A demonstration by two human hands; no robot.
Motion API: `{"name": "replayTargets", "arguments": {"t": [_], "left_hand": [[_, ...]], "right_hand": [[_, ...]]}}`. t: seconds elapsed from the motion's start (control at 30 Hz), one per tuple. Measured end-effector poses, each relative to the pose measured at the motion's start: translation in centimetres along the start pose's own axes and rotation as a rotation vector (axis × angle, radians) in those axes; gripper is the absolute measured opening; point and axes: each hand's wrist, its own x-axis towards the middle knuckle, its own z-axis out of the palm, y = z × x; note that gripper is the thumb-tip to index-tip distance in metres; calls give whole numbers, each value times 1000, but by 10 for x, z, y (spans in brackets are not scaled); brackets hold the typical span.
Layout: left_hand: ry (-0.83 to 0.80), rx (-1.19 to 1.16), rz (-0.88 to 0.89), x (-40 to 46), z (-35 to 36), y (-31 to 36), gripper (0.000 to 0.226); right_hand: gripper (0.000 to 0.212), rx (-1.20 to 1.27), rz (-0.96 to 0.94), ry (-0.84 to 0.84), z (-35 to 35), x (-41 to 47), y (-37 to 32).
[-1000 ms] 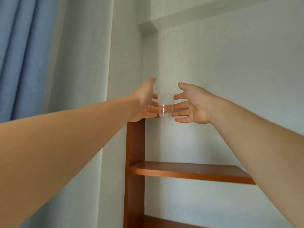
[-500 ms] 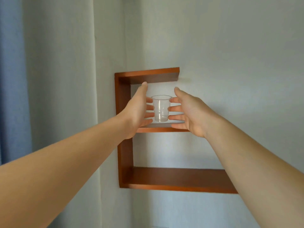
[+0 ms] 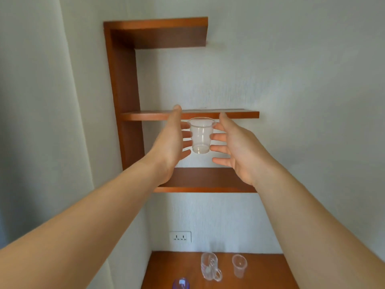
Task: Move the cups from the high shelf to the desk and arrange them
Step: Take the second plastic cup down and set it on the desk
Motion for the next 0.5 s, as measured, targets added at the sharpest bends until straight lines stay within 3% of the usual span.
{"name": "replayTargets", "arguments": {"t": [0.5], "left_hand": [[72, -41, -128, 16, 138, -126, 62]], "right_hand": [[42, 8, 139, 17, -130, 22, 114]]}}
